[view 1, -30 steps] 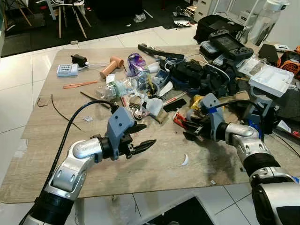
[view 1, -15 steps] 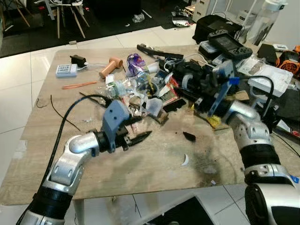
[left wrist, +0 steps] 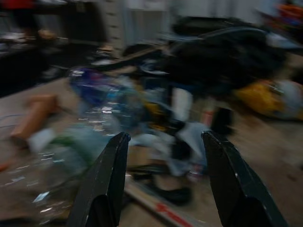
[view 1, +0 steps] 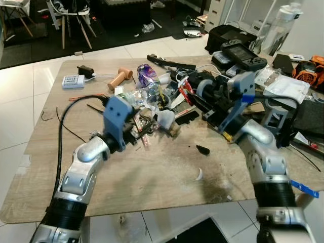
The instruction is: Picking trash to rubbish bin
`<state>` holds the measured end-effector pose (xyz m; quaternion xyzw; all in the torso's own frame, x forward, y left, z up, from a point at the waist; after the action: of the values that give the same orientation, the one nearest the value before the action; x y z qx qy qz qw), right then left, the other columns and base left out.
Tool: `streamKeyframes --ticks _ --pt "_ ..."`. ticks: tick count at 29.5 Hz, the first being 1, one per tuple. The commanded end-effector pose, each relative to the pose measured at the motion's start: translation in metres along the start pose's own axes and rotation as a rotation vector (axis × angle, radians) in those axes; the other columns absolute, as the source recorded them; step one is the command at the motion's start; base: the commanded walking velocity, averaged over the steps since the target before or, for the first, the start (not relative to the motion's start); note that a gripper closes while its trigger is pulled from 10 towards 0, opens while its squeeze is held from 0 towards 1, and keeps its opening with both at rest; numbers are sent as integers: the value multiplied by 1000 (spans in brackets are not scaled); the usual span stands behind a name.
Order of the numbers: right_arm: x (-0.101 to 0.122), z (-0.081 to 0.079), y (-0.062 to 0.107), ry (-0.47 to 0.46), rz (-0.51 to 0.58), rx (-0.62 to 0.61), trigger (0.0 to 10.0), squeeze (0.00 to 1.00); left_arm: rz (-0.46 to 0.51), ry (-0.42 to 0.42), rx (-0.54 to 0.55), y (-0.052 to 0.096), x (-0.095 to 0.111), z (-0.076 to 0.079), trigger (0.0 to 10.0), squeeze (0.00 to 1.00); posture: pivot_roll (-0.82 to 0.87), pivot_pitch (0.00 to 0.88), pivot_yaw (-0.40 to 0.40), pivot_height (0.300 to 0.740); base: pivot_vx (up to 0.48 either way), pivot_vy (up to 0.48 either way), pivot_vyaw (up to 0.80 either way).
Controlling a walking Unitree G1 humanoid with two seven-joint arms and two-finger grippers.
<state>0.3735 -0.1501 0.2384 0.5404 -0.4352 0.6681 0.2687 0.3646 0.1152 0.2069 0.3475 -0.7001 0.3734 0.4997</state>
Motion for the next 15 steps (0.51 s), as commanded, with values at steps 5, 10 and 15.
streamKeyframes --ticks 5,10,15 --pt "-1 4 17 179 -2 -130 10000 0 11 29 136 3 -5 -7 10000 0 -100 87 18 740 0 0 0" --pt "-14 0 28 231 -27 -224 10000 0 13 58 99 1 -10 14 10000 0 -102 87 11 740 0 0 -160" --pt "-15 4 37 220 2 -325 10000 0 41 101 54 0 -5 28 10000 0 -100 85 7 740 0 0 -800"
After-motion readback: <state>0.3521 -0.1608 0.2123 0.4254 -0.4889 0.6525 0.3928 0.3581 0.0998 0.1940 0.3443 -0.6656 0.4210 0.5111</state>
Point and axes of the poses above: a point about 5 cm out from each wrist's last joint towards the gripper, its own y axis pointing back from the gripper into the wrist, its own x axis along the axis of the wrist's last joint, z = x × y, the point moved 4 cm from there along -y, pointing out of the wrist towards the gripper, and after that the axes turned 4 degrees about -y, right-handed, at the moved point
